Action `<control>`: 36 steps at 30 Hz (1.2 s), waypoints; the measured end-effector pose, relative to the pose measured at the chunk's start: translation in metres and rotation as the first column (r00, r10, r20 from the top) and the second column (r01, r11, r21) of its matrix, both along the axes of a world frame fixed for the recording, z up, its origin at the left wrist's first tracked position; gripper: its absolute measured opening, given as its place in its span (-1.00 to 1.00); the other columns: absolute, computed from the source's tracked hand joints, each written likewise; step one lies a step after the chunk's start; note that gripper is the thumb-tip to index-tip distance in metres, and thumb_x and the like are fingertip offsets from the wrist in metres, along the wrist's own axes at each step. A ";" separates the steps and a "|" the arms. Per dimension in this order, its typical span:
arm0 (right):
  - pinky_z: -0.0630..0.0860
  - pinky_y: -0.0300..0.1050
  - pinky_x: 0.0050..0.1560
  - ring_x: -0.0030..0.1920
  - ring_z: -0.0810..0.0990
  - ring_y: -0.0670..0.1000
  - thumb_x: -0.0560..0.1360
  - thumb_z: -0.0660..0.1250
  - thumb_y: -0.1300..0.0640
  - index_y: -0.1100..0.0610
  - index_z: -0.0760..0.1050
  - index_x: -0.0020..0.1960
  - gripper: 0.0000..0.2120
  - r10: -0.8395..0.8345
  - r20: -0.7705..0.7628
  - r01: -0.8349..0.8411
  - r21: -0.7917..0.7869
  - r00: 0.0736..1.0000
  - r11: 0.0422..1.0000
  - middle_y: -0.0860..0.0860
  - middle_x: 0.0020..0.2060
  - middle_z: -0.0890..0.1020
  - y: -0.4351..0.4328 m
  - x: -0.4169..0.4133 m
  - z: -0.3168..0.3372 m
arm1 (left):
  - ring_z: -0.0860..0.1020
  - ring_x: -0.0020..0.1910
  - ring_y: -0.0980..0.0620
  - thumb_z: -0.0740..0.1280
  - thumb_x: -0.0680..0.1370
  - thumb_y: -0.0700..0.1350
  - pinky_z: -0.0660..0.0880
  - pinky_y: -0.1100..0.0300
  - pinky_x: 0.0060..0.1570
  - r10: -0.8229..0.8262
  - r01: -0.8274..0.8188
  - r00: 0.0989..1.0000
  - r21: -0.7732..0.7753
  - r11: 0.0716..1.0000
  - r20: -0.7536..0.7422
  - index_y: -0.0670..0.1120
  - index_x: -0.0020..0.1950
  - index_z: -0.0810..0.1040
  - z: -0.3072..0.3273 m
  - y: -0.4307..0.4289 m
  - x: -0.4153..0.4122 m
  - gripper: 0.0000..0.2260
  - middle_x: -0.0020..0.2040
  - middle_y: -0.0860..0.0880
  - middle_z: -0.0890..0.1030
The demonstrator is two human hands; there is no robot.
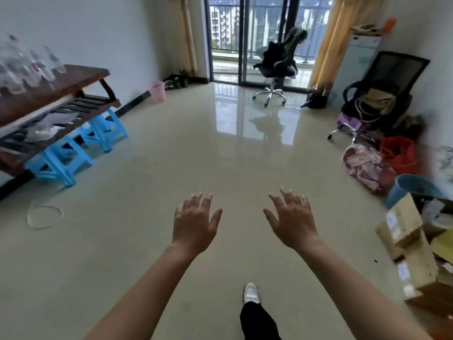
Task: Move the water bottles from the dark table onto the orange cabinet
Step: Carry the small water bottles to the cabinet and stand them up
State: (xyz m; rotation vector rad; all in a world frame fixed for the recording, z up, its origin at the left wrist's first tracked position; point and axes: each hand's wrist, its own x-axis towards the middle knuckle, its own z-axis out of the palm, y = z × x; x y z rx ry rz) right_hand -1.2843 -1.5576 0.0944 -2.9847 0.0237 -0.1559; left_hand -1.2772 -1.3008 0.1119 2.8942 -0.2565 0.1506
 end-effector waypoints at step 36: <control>0.33 0.30 0.41 0.42 0.42 0.20 0.59 -0.04 -0.35 0.00 0.39 0.47 -0.36 0.765 0.318 -0.808 0.006 0.560 0.589 0.12 0.43 0.45 0.722 0.804 0.129 | 0.35 0.44 -0.21 0.07 0.65 0.21 0.34 -0.26 0.35 0.719 -0.768 0.611 0.027 0.640 0.330 -0.11 0.50 0.35 0.143 0.662 0.603 -0.45 0.45 -0.21 0.40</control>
